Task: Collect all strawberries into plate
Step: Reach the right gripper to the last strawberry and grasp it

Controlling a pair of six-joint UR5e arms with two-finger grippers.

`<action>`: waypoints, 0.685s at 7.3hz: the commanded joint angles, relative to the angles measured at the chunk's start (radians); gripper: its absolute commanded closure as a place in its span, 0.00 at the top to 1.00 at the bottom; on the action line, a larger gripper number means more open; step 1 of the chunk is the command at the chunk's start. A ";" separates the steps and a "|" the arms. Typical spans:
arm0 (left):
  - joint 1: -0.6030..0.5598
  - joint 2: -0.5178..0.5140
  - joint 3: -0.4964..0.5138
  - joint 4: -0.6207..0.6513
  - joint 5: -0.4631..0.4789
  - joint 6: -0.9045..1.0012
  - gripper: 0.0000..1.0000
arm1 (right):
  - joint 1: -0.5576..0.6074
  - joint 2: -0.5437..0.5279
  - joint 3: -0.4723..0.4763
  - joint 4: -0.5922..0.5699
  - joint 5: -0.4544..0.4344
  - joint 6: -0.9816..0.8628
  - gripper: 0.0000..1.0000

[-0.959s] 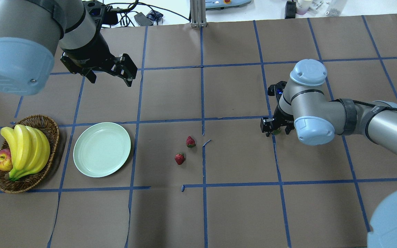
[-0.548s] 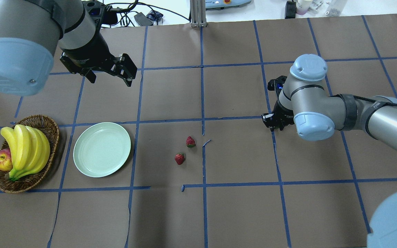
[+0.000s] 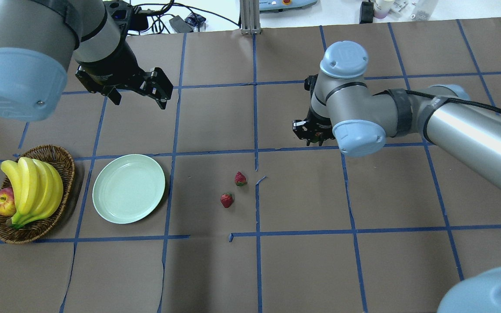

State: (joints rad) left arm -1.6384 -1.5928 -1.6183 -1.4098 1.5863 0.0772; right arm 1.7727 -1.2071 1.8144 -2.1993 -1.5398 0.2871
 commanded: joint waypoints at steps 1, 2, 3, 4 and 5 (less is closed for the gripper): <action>0.000 -0.004 0.000 0.000 0.000 0.000 1.00 | 0.219 0.071 -0.136 0.026 0.096 0.406 0.00; 0.000 -0.004 0.000 0.000 0.000 0.000 1.00 | 0.306 0.113 -0.176 0.056 0.098 0.497 0.00; 0.000 -0.004 0.000 0.000 0.000 0.000 1.00 | 0.342 0.150 -0.185 0.058 0.109 0.515 0.00; 0.000 -0.004 0.000 0.000 0.001 0.001 1.00 | 0.343 0.176 -0.190 0.050 0.134 0.512 0.00; 0.000 -0.004 0.000 0.000 0.000 0.001 1.00 | 0.343 0.181 -0.190 0.049 0.135 0.511 0.02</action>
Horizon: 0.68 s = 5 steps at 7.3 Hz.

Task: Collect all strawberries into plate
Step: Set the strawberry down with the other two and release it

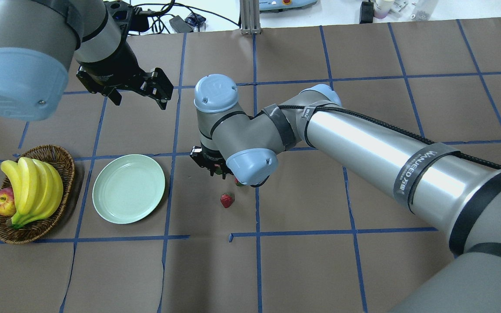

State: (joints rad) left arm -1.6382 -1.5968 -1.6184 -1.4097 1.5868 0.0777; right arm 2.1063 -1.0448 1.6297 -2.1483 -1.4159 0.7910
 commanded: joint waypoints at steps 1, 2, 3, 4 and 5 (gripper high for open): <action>0.000 0.000 0.000 0.000 0.001 0.001 1.00 | 0.009 0.020 0.001 -0.010 0.011 -0.001 0.68; 0.000 0.000 0.000 0.000 -0.001 0.001 1.00 | 0.008 0.016 0.002 -0.022 0.008 -0.003 1.00; 0.001 0.000 0.000 0.000 0.001 0.001 1.00 | 0.006 0.011 0.012 -0.024 0.000 -0.013 1.00; 0.000 0.000 0.000 0.000 0.001 0.001 1.00 | -0.003 -0.018 0.027 -0.015 -0.008 -0.142 1.00; 0.001 0.000 0.000 0.000 0.001 0.001 1.00 | -0.056 -0.084 0.065 -0.009 -0.015 -0.280 1.00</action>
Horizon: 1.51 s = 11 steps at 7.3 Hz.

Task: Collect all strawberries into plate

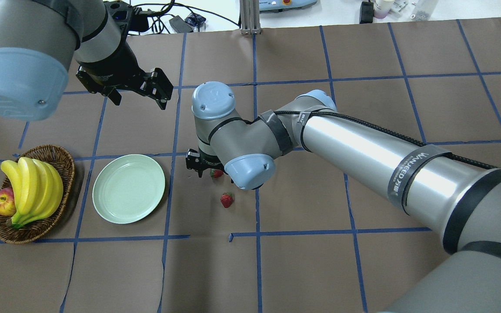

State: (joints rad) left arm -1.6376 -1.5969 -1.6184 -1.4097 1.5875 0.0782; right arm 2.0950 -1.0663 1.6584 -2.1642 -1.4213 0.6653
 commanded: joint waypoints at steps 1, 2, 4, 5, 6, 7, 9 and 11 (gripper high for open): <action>0.002 0.000 0.002 0.000 0.000 0.002 1.00 | -0.163 -0.133 0.094 0.020 -0.034 -0.230 1.00; 0.002 0.000 0.002 0.000 0.000 0.002 1.00 | -0.291 -0.211 0.168 0.024 -0.059 -0.395 1.00; 0.004 -0.002 0.002 0.000 0.000 0.002 1.00 | -0.500 -0.344 0.230 0.125 -0.195 -0.729 1.00; 0.002 -0.002 0.000 0.000 0.000 0.002 1.00 | -0.545 -0.381 0.209 0.189 -0.244 -0.841 1.00; 0.002 -0.002 0.000 0.000 0.000 0.002 1.00 | -0.552 -0.412 0.142 0.270 -0.278 -0.849 1.00; 0.002 -0.002 0.002 0.000 0.000 0.002 1.00 | -0.547 -0.431 -0.003 0.423 -0.266 -0.840 1.00; 0.002 0.000 0.002 0.000 0.000 0.000 1.00 | -0.544 -0.437 -0.275 0.743 -0.237 -0.804 1.00; 0.002 0.005 0.002 0.000 0.002 0.002 1.00 | -0.546 -0.425 -0.255 0.701 -0.165 -0.711 1.00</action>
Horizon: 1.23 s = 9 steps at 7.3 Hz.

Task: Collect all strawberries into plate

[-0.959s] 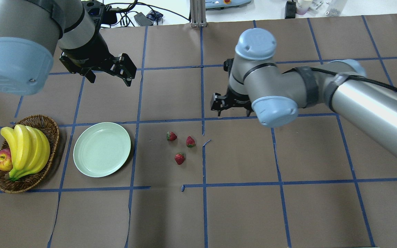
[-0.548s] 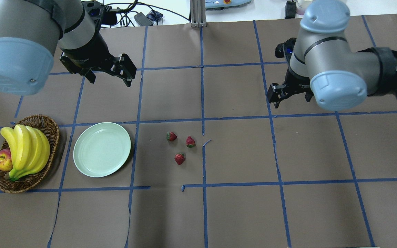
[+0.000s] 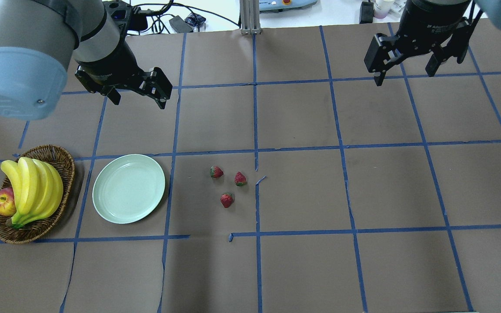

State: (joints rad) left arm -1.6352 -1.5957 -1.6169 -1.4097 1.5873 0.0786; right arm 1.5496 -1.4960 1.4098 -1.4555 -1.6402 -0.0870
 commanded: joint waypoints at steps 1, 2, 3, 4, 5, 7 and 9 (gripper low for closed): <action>-0.002 -0.001 0.014 -0.009 0.000 -0.002 1.00 | 0.003 -0.006 0.012 -0.040 0.151 0.085 1.00; -0.002 0.002 0.011 -0.011 0.000 -0.005 1.00 | 0.015 -0.004 0.039 -0.045 0.143 0.101 1.00; -0.002 -0.003 0.009 -0.011 -0.001 -0.005 1.00 | 0.017 -0.007 0.081 -0.102 0.108 0.105 0.99; -0.009 -0.007 0.002 -0.011 -0.004 -0.008 1.00 | 0.015 -0.010 0.109 -0.127 0.103 0.102 1.00; -0.014 -0.013 -0.001 -0.011 -0.003 -0.013 1.00 | 0.017 -0.013 0.109 -0.128 0.058 0.104 0.99; -0.014 -0.015 -0.003 -0.011 -0.001 -0.014 1.00 | 0.018 -0.016 0.103 -0.128 0.039 0.107 1.00; -0.012 -0.039 -0.030 0.011 -0.033 -0.019 1.00 | 0.020 -0.016 0.098 -0.126 0.043 0.105 1.00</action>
State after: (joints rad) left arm -1.6486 -1.6178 -1.6265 -1.4153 1.5780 0.0628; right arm 1.5681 -1.5116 1.5096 -1.5820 -1.5981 0.0195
